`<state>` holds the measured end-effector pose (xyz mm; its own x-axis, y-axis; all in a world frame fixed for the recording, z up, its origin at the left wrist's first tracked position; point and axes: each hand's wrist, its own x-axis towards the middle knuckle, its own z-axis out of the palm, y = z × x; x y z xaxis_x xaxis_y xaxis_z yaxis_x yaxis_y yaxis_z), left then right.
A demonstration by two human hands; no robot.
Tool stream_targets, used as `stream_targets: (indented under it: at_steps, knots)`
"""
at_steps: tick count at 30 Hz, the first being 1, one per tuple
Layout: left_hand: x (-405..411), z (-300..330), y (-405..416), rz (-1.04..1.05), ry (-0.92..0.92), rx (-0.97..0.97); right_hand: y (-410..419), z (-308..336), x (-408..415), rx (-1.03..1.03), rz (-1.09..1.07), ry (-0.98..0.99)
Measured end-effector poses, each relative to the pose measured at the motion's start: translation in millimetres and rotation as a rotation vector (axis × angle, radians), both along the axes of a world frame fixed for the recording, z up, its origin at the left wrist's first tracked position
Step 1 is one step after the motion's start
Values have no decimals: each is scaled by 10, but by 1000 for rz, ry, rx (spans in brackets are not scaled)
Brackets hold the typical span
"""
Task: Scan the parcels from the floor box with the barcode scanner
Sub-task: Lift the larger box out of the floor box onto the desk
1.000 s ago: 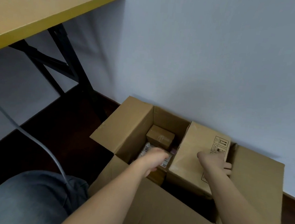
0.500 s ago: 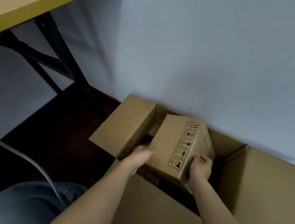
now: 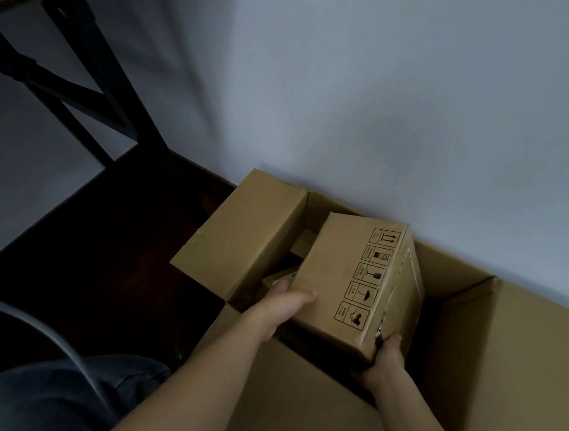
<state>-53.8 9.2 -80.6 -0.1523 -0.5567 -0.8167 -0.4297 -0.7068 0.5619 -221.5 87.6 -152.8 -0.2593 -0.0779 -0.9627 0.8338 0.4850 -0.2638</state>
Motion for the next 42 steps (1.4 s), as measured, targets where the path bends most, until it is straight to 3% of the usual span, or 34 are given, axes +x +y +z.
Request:
stream_targets:
  at_steps: [3,11,25,42]
  knots:
    - [26,37,-63,-21,9,-2,-29,30,1,6,-122,-43]
    - [-110,279,-122,-75,-17,-115,55,193,-27,-10,-123,-153]
    - [266,1074,-28,68,29,-240,-125,1247,334,-68,-71,-23]
    - [889,2222,195,390,159,-461,-372,2416,770,-370,-36,129]
